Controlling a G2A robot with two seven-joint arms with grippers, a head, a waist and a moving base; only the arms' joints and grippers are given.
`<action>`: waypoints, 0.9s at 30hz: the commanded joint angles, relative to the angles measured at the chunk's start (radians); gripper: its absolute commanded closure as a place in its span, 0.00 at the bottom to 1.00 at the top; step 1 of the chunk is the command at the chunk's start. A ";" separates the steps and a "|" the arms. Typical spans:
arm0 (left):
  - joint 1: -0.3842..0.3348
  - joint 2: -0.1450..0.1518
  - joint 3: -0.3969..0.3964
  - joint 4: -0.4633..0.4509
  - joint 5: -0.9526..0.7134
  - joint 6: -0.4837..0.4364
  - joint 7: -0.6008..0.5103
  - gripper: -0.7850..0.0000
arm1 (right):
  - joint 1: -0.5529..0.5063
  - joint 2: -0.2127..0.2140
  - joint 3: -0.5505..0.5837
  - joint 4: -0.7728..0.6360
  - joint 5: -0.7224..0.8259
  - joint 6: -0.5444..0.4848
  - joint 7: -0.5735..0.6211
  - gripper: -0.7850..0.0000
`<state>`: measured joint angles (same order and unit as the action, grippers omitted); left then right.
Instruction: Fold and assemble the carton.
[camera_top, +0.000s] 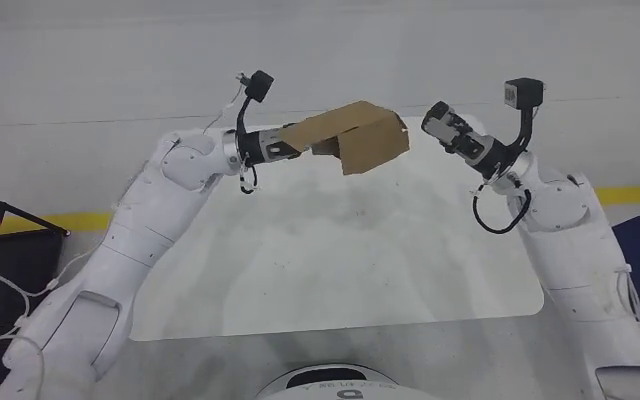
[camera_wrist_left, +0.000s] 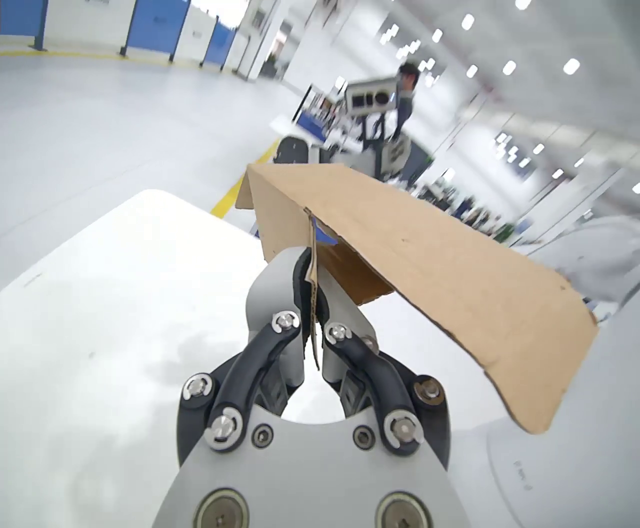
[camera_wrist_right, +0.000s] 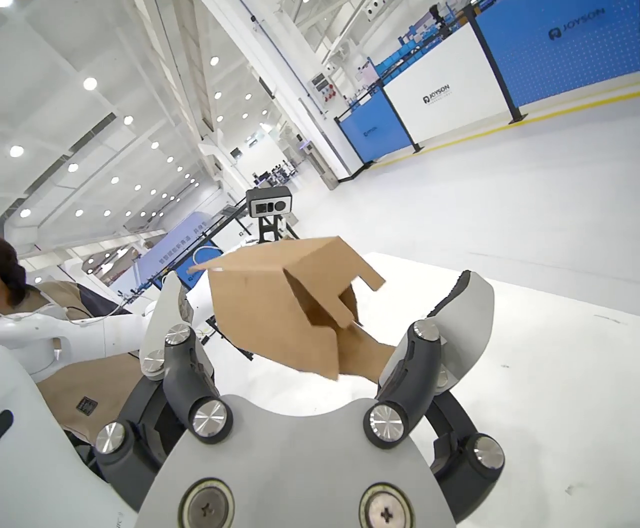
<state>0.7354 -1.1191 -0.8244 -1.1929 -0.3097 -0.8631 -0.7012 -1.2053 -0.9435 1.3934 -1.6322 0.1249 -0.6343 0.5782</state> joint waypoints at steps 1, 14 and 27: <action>0.015 -0.008 0.011 0.030 -0.139 -0.028 -0.014 1.00 | -0.008 0.000 0.012 -0.008 -0.039 -0.026 -0.027 0.00; 0.050 -0.089 0.079 0.151 -0.846 0.088 -0.344 1.00 | -0.021 -0.009 0.055 -0.081 -0.492 -0.054 -0.224 0.00; 0.055 -0.088 0.074 0.145 -0.803 0.115 -0.335 1.00 | -0.027 -0.015 0.041 -0.091 -0.526 -0.043 -0.272 0.00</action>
<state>0.7858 -1.2082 -0.7468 -1.0410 -1.1365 -0.7581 -1.0464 -1.2321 -0.9589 1.4350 -1.7167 -0.3867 -0.6739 0.3050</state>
